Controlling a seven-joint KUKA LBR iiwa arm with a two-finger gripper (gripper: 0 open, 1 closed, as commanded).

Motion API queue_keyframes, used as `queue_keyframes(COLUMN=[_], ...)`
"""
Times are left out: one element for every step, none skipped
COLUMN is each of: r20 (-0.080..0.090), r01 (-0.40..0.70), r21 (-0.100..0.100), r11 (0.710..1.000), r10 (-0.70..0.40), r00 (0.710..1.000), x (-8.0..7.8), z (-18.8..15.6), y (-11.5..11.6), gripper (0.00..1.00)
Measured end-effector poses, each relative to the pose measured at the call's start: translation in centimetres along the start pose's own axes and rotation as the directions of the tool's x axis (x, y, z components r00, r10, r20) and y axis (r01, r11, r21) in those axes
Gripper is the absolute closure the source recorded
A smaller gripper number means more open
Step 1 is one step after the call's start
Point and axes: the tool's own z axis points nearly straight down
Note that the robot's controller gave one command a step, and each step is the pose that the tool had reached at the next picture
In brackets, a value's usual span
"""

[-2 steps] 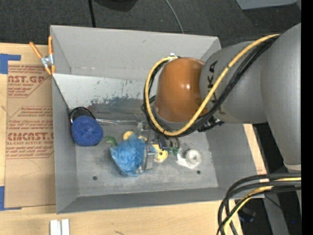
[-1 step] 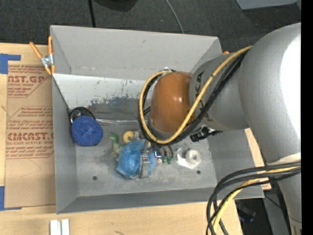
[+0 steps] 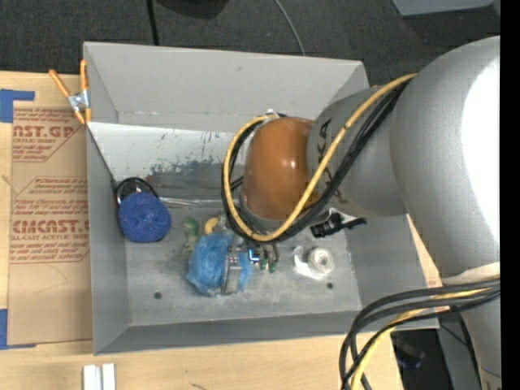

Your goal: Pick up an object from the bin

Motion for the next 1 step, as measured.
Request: queue_keyframes(r20=[-0.004], r01=[-0.004], r21=[0.001], r11=[1.000], r10=[0.004], r00=[1.000], x=[-1.04], z=[2.44], y=[0.31], gripper=[0.00])
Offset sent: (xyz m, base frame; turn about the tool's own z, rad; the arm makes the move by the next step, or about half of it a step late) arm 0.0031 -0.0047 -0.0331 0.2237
